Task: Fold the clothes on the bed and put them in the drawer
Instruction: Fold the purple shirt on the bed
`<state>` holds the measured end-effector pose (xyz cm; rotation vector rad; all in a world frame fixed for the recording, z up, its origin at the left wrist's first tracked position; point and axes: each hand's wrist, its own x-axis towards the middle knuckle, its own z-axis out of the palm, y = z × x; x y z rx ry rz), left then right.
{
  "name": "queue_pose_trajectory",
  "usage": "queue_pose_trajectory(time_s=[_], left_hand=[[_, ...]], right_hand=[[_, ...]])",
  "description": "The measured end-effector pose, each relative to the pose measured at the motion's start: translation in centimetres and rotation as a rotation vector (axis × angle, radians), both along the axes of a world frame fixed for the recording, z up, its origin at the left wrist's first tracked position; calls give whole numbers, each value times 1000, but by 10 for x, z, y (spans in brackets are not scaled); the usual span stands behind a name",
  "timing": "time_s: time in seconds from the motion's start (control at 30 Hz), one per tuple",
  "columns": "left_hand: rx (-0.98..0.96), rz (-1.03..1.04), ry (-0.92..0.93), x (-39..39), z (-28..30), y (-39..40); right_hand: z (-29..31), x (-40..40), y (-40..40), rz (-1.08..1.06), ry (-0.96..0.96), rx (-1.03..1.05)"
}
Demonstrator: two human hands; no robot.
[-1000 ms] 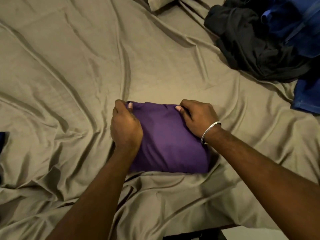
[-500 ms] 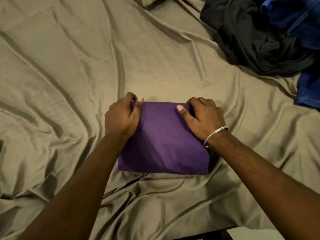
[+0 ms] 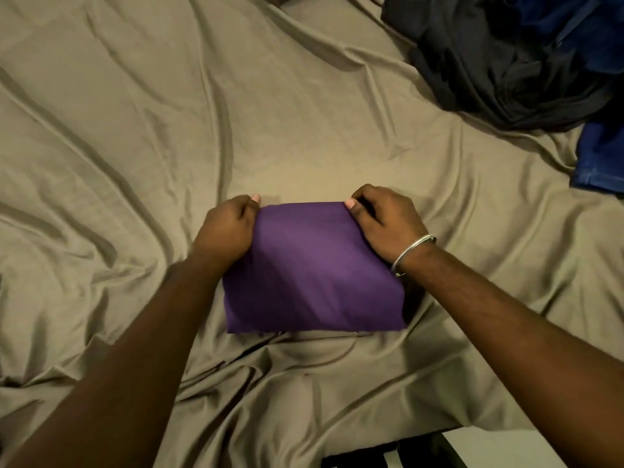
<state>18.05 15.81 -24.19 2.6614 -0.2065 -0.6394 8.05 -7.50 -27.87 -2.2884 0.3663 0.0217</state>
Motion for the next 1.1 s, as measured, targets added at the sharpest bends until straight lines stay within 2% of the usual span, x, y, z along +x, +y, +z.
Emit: queue_pose_trajectory(time_s=[0.07,0.1,0.17,0.23,0.3,0.37,0.5,0.67,0.8,0.9,0.93,1.03,1.1], left_hand=[[175,9,-263,-9,2,-7],[200,57,-382,-14,8,-10],[60,169,-525,-28,19,-17],[-11,117,-485,-44,21,-26],[53,11,-315,-57,9,-31],[64,5,-207,-59,-8,-30],[-31,30,-144,-43,-30,-24],[-122,80,-173,-42,-41,-22],[-338,166,-201,-47,-32,-14],[-230,230,-404,-81,-4,-7],[-174,285,-432,-95,2,-5],[-53,530,-247,-130,8,6],[-91,655,-79,-136,7,11]], right_hand=[[15,-5,4,-157,37,-170],[24,-12,8,-247,77,-225],[43,-27,23,-358,89,-251],[52,-40,47,-342,53,-285],[45,-48,68,-251,116,-304],[30,-52,74,-187,185,-304],[-2,-58,60,-80,150,-334],[-10,-54,58,-98,99,-289],[-10,-58,58,-263,-58,-220],[2,-62,59,-491,-97,-288],[7,-64,61,-564,-98,-239],[22,-74,66,-806,58,100],[28,-79,69,-871,236,203]])
